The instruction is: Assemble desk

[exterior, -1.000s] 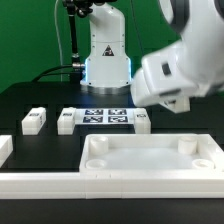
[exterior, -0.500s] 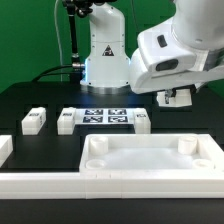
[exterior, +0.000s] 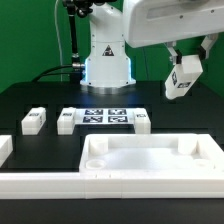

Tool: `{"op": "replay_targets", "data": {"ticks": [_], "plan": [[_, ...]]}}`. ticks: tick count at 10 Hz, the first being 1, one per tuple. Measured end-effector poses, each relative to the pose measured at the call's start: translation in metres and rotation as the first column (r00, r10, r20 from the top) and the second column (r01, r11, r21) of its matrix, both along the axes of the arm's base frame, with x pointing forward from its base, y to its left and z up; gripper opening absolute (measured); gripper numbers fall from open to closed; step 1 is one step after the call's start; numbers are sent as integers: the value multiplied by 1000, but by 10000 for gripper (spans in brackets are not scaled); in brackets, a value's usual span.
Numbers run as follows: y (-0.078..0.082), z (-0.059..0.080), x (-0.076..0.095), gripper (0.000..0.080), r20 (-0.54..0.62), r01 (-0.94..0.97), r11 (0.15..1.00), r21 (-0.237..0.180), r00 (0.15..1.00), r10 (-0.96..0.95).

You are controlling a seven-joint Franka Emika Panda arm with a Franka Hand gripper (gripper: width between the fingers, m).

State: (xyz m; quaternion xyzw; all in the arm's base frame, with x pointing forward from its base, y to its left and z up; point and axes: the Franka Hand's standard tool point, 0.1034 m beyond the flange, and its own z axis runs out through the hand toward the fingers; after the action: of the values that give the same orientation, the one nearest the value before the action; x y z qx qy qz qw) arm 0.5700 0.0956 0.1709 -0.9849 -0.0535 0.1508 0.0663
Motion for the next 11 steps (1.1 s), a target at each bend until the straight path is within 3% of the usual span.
{"op": "replay_targets", "data": {"ticks": [1,3,5,7,11], "plan": [[-1,-1,2,288,50,7,1000,-1,999,-7],[-1,1,27,288,235,9,999,31,972,-16],[1,32,55,288,371,37,998,49,927,-53],[-3,23,54,288,483,50,998,45,873,-66],[-9,19,62,288,694,76,996,52,714,-91]]}}
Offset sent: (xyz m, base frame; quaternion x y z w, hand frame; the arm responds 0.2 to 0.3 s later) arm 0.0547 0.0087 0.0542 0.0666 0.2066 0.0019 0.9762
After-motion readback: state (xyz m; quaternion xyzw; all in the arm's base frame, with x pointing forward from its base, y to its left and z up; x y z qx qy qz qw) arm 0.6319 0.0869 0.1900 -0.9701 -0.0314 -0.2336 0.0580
